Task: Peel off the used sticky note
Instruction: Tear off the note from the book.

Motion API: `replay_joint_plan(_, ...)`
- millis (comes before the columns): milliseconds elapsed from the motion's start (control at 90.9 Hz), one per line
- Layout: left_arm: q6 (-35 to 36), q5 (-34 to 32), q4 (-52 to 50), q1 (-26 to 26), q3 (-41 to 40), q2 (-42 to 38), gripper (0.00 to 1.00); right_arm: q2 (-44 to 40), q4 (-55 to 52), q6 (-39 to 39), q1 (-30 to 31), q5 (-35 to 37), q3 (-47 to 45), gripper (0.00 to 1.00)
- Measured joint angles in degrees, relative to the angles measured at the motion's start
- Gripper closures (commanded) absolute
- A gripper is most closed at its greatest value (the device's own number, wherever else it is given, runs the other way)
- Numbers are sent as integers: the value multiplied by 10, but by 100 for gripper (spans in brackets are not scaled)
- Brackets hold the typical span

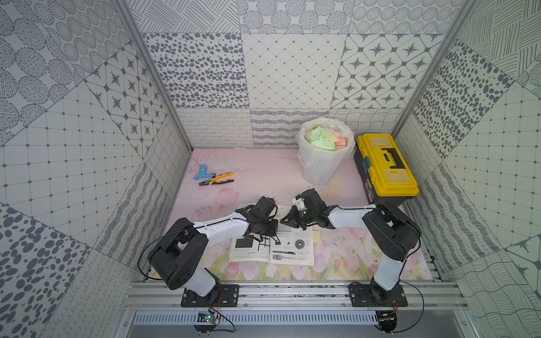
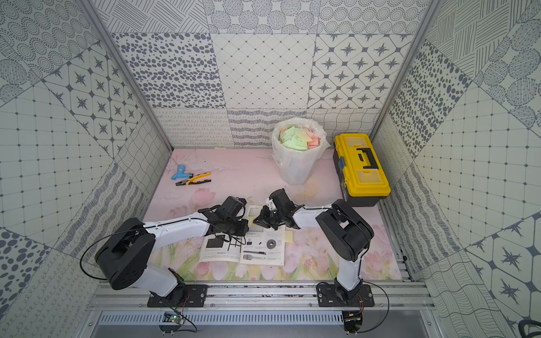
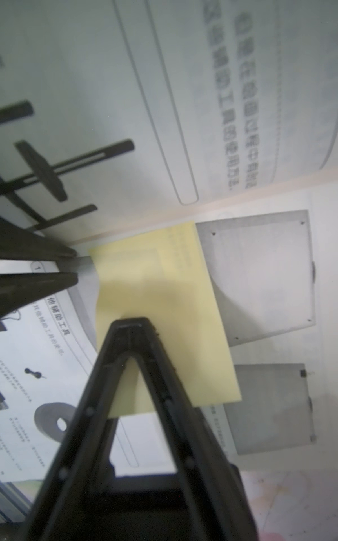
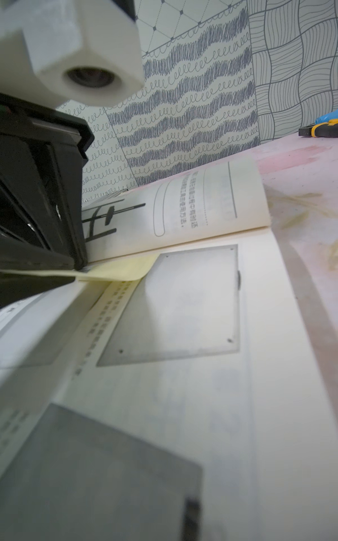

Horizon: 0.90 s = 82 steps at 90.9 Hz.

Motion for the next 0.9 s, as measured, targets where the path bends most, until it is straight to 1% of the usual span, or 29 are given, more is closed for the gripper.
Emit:
replay_joint_plan(275, -11, -12, 3, -9, -7, -6, 85, -1, 34, 49, 2, 30, -27, 100)
replay_joint_plan(550, -18, -13, 6, -15, -19, -19, 79, -7, 84, 96, 5, 74, -44, 100)
replay_joint_plan(704, -24, -14, 3, -17, -26, -28, 77, -21, 110, 111, 1, 98, -45, 100)
replay_joint_plan(902, -28, -15, 2, -19, -28, -31, 76, -24, 123, 114, 0, 106, -45, 100)
